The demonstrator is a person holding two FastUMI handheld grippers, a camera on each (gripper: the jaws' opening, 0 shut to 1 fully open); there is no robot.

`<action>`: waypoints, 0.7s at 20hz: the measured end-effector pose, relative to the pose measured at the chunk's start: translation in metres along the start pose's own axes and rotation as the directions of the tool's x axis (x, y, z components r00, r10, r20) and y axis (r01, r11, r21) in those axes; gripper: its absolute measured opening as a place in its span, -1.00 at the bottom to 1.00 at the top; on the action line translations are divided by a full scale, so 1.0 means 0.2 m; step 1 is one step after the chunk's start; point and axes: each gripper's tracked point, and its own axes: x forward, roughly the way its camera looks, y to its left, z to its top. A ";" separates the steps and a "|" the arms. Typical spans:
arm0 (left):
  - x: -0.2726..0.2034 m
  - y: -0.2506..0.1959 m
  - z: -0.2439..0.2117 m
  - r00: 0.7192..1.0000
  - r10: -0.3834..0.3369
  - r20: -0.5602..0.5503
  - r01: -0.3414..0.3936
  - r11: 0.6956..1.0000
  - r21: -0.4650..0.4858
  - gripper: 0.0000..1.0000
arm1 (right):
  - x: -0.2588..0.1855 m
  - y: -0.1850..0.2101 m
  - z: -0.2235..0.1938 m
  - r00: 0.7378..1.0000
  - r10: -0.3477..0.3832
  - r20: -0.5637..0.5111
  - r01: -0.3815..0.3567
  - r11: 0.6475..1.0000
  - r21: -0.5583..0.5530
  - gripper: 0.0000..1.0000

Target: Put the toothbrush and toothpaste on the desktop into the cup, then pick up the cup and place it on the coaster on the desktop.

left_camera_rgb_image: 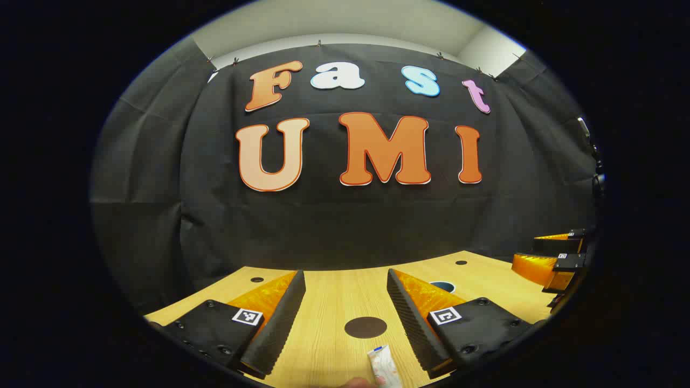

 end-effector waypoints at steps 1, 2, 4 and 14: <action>0.01 0.01 -0.01 1.000 0.004 -0.003 -0.004 1.000 -0.004 0.96 | 0.00 0.02 -0.02 1.000 0.014 -0.007 -0.014 1.000 -0.001 0.92; 0.02 0.00 -0.01 1.000 0.002 -0.009 -0.002 1.000 -0.010 0.96 | 0.01 0.03 -0.03 1.000 0.025 -0.015 -0.025 1.000 -0.005 0.92; 0.02 0.00 -0.01 1.000 -0.005 -0.012 0.005 1.000 -0.023 0.93 | 0.02 0.05 -0.03 0.999 0.034 -0.017 -0.035 0.999 -0.018 0.92; 0.07 -0.04 -0.11 0.993 -0.052 -0.107 0.048 0.998 -0.033 0.93 | 0.02 0.05 -0.06 0.997 0.055 -0.061 -0.054 0.998 0.015 0.92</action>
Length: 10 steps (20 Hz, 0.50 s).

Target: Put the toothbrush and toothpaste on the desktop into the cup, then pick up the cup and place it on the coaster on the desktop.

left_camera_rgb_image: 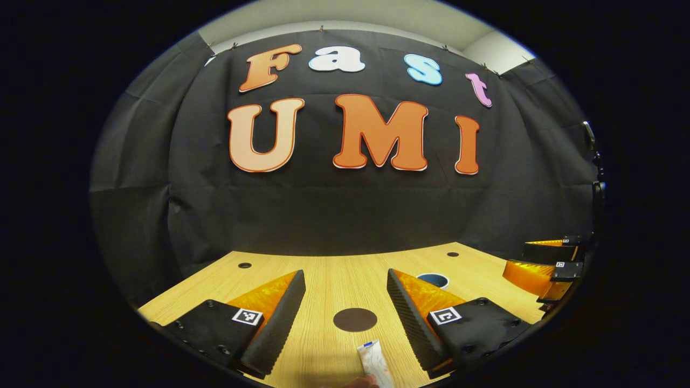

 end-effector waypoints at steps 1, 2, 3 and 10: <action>0.00 0.00 -0.01 1.000 -0.005 -0.012 0.005 1.000 0.001 0.93 | 0.00 0.00 -0.02 1.000 0.001 -0.015 -0.001 1.000 0.008 0.92; 0.01 -0.01 -0.03 1.000 -0.010 -0.027 0.010 1.000 0.002 0.96 | 0.01 0.00 -0.04 0.999 0.006 -0.035 -0.005 1.000 0.015 0.92; 0.02 -0.02 -0.04 0.999 -0.017 -0.042 0.017 1.000 0.003 0.93 | 0.01 0.00 -0.05 0.998 0.014 -0.056 -0.013 1.000 0.022 0.92; 0.02 -0.10 -0.23 0.974 -0.080 -0.210 0.079 0.997 -0.012 0.94 | 0.03 0.01 -0.24 0.966 0.051 -0.252 -0.031 0.996 0.084 0.81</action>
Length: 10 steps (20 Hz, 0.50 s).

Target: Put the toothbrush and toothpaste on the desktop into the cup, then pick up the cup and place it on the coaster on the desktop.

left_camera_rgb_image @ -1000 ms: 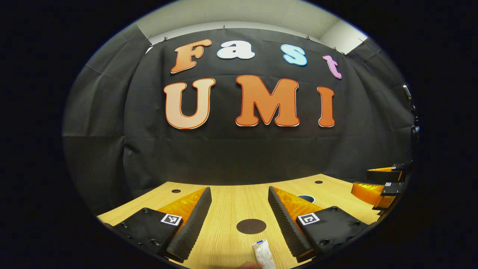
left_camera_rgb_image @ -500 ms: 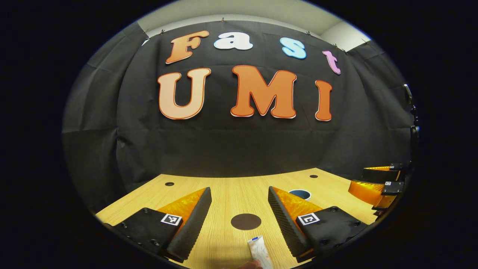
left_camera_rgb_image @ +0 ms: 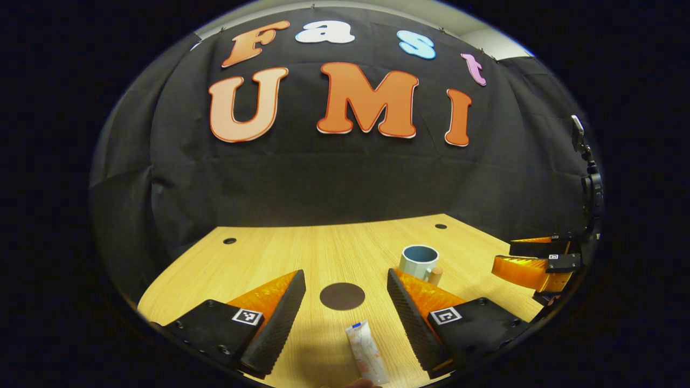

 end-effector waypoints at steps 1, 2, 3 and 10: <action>0.02 0.00 -0.04 1.000 -0.002 -0.026 0.002 1.000 -0.004 0.90 | 0.01 -0.01 -0.04 0.999 -0.009 -0.035 0.009 1.000 0.001 0.80; 0.04 -0.01 -0.08 0.998 -0.006 -0.057 0.005 1.000 -0.012 0.94 | 0.03 -0.01 -0.07 0.998 -0.017 -0.065 0.017 1.000 -0.002 0.76; 0.04 -0.02 -0.11 0.996 -0.016 -0.089 0.014 1.000 -0.025 0.94 | 0.04 -0.01 -0.10 0.995 -0.020 -0.096 0.019 1.000 -0.009 0.75; 0.10 -0.06 -0.39 0.956 -0.060 -0.287 0.046 0.997 -0.055 0.92 | 0.09 0.06 -0.31 0.965 0.018 -0.262 -0.025 0.999 -0.025 0.66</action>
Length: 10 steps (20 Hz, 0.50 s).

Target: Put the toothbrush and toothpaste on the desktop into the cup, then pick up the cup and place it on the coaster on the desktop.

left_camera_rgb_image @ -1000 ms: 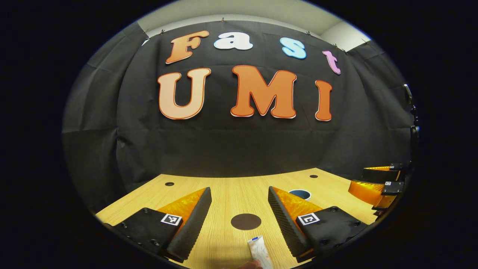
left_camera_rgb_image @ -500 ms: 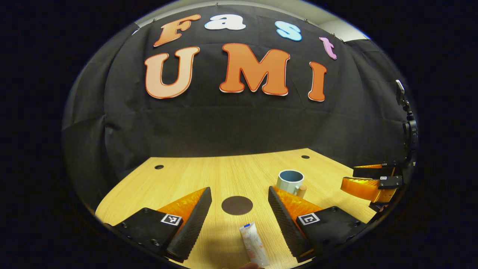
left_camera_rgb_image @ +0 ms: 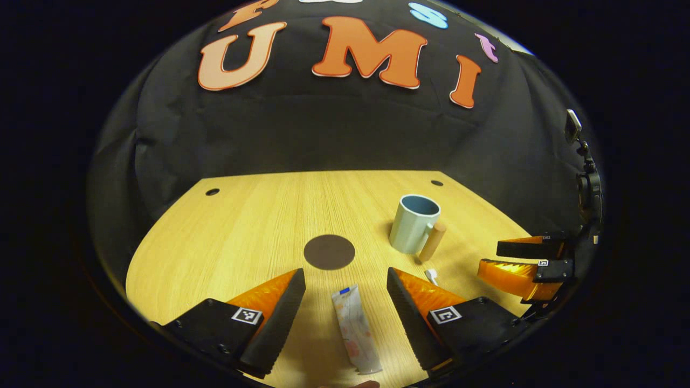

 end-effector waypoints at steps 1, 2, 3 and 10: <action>0.01 0.00 -0.04 0.999 -0.005 -0.033 0.005 1.000 -0.005 0.94 | 0.01 0.00 -0.01 1.000 -0.003 -0.021 0.003 1.000 0.008 0.61; 0.02 0.00 -0.08 0.998 -0.010 -0.063 0.009 1.000 -0.011 0.94 | 0.01 0.00 -0.02 0.999 -0.004 -0.042 0.005 1.000 0.017 0.57; 0.03 0.00 -0.11 0.995 -0.012 -0.096 0.011 1.000 -0.018 0.92 | 0.02 0.01 -0.04 0.998 -0.006 -0.064 0.007 1.000 0.026 0.57; 0.12 -0.02 -0.37 0.964 -0.046 -0.262 0.029 0.997 -0.069 0.80 | 0.00 0.06 -0.02 0.983 -0.004 -0.186 0.008 1.000 0.022 0.10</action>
